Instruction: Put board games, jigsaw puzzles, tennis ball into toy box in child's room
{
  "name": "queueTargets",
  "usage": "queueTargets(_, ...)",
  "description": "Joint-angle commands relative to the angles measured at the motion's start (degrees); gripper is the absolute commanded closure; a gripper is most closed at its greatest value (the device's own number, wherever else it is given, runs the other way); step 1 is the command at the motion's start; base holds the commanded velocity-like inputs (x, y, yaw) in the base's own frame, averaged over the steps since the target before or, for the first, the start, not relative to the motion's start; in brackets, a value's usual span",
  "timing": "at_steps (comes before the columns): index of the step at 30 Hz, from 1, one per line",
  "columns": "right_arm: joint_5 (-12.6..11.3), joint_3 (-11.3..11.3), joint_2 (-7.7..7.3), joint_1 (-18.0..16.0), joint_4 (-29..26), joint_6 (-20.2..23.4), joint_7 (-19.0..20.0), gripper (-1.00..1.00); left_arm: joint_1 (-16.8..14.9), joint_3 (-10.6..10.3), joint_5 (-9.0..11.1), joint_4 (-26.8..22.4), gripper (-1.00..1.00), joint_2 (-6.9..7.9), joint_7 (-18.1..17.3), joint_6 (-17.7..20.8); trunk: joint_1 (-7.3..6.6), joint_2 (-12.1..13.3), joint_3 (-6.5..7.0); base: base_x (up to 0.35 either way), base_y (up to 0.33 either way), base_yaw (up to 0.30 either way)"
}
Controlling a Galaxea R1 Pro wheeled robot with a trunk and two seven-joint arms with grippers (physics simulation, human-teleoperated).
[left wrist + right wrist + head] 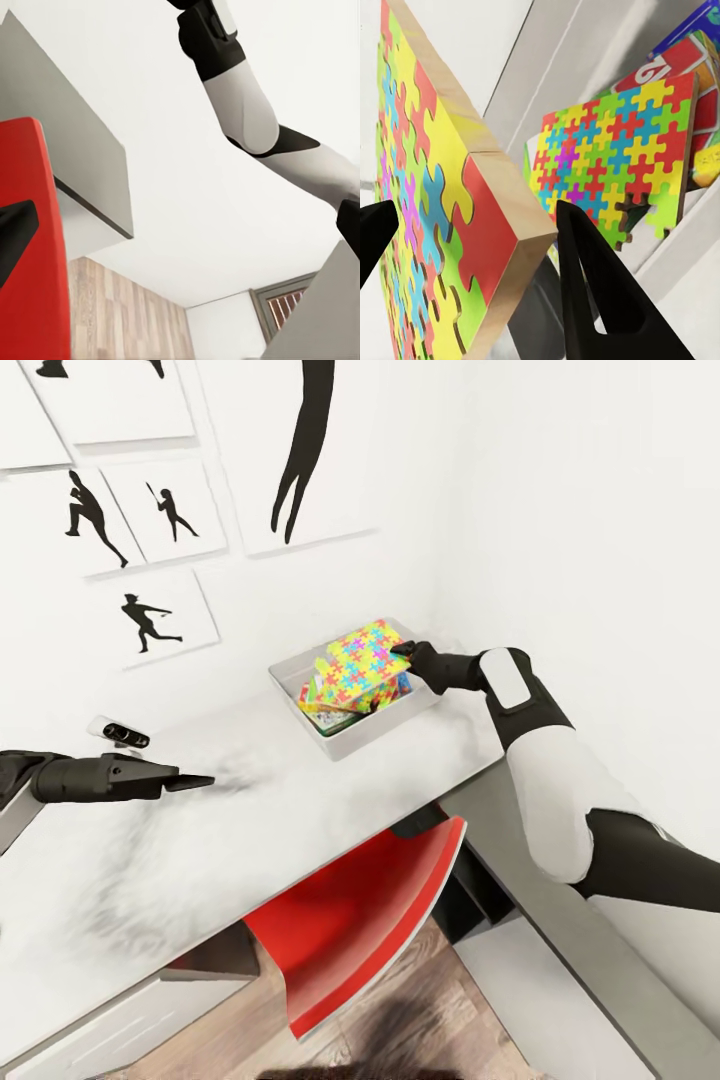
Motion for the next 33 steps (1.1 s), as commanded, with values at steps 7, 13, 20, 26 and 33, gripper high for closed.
queueTargets(7, -0.27, -0.39, -0.04, -0.58, -0.03, 0.89, -0.46, 1.00, -0.09, -0.12, 0.07, -0.58, -1.00, 0.08, -0.32, 0.61, 0.03, -0.11, -0.75, 0.000, 0.000, 0.000)
queueTargets(13, -0.27, -0.43, -0.08, -0.76, -0.06, 0.94, -0.39, 1.00, -0.09, -0.11, 0.07, -0.68, -1.00, 0.13, -0.32, 0.61, 0.03, -0.11, -1.32, 0.000, 0.000, 0.000)
queueTargets(20, -0.26, -0.46, -0.15, -0.77, -0.08, 0.90, -0.41, 1.00, -0.09, -0.10, 0.07, -0.69, -1.00, 0.14, -0.32, 0.61, 0.03, -0.11, -1.91, 0.000, 0.000, 0.000)
queueTargets(26, -0.21, -0.76, -0.19, -0.68, -0.19, 0.82, -0.45, 1.00, -0.09, 0.01, 0.08, -0.68, -1.00, 0.14, -0.32, 0.61, 0.03, -0.11, -2.00, 0.000, 0.000, 0.000)
queueTargets(33, -0.25, -0.81, -0.16, -0.52, -0.84, 0.88, -0.40, 1.00, -0.09, 0.13, 0.14, -0.72, -1.00, 0.21, -0.32, 0.61, 0.03, -0.11, -2.00, 0.000, 0.000, 0.000)
